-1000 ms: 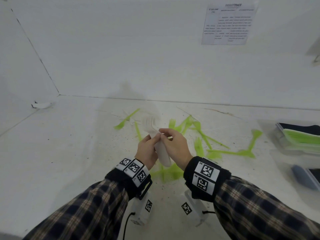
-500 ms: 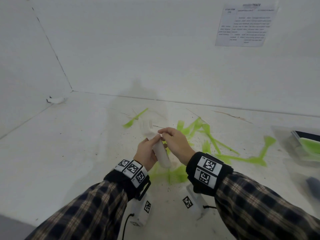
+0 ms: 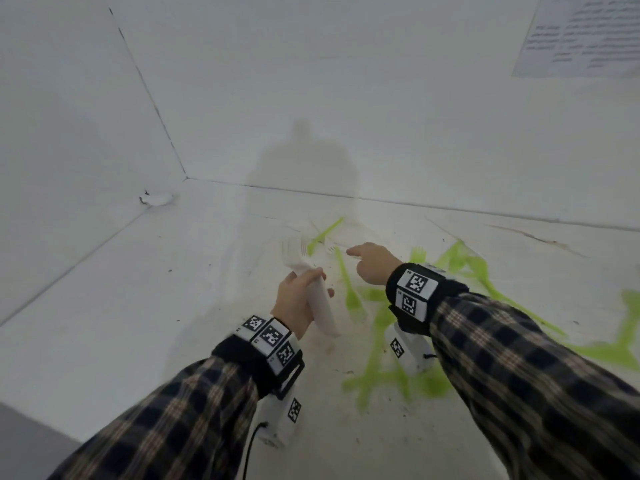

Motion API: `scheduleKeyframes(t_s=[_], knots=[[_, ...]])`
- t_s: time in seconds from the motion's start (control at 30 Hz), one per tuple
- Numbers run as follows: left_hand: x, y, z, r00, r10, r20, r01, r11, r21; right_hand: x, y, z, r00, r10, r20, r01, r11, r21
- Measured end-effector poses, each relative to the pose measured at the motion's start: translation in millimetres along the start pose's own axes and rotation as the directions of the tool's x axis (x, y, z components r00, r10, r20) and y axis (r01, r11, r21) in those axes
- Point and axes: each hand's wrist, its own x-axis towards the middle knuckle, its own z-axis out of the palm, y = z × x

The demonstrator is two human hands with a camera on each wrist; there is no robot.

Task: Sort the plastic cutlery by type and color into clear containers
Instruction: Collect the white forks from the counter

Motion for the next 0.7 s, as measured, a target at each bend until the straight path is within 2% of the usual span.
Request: scheduleKeyframes(t_s=[0.2, 0.37, 0.43, 0.57, 0.63, 0.7], knots=[[20, 6, -8, 1.0, -0.017, 0.02, 0.016, 0.999, 0.038, 42, -13, 0, 0.991, -0.062, 0.116, 0.093, 0.953, -0.29], [35, 12, -6, 0.999, -0.034, 0.032, 0.031, 0.997, 0.073, 56, -20, -3, 0.984, -0.047, 0.17, 0.127, 0.858, -0.497], [39, 13, -4, 0.998, -0.038, 0.044, 0.034, 0.995, 0.089, 62, -23, -2, 0.985, -0.072, 0.157, 0.14, 0.862, -0.487], [45, 12, -3, 0.998, -0.036, 0.044, 0.031, 0.994, 0.105, 72, -23, -4, 0.974, -0.172, 0.147, 0.21, 0.93, -0.302], [46, 11, -1, 0.998, -0.039, 0.041, 0.035, 0.995, 0.094, 73, -20, -4, 0.974, -0.201, 0.105, 0.225, 0.911, -0.347], [46, 10, -1, 0.998, -0.048, 0.046, 0.044, 0.995, 0.091, 73, -18, -2, 0.967, -0.24, 0.086, 0.252, 0.85, -0.463]])
